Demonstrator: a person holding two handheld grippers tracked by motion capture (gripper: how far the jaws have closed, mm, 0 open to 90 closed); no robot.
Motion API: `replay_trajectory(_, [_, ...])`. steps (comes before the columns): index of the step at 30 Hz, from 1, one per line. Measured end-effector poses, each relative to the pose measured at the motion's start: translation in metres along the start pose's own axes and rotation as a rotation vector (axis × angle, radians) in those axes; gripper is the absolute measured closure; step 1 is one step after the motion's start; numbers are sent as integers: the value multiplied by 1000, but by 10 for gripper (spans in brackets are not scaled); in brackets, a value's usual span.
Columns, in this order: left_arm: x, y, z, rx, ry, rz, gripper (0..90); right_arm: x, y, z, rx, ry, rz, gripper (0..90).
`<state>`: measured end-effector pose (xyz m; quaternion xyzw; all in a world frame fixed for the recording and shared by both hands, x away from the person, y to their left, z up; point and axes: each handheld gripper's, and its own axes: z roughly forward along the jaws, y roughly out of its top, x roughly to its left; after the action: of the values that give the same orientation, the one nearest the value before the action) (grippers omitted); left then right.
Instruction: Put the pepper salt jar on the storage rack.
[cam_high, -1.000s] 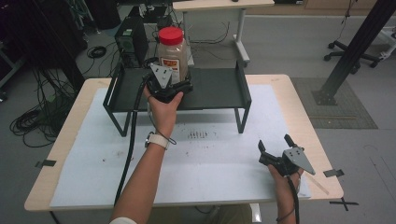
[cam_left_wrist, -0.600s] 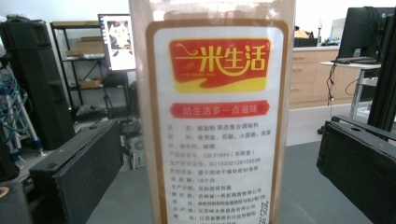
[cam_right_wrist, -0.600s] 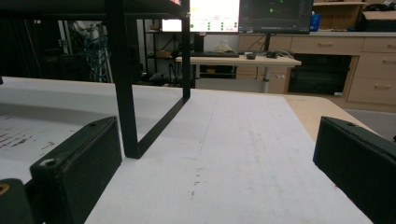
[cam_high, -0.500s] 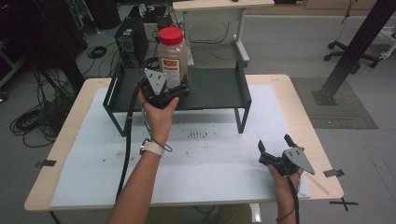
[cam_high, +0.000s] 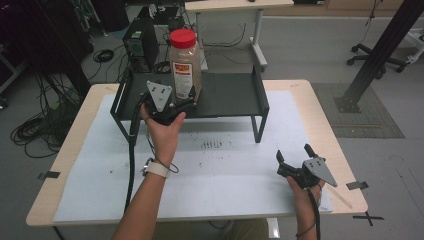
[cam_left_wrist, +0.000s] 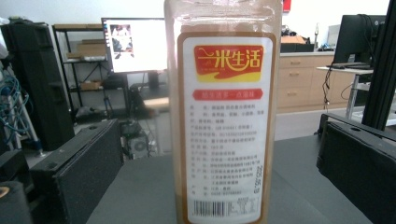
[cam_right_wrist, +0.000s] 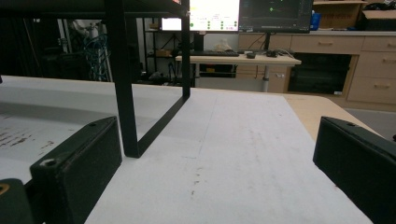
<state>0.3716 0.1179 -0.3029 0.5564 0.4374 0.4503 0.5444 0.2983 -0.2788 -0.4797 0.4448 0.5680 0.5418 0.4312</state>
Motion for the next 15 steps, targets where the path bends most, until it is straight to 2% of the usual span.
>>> replay_trajectory(8, [6, -3, -15, -5, 5, 3, 9, 0, 0, 0, -2, 0, 2, 13])
replay_trajectory(15, [18, -11, -30, 6, 21, -5, 10, 0, 0, 0, -4, -1, 1, 13])
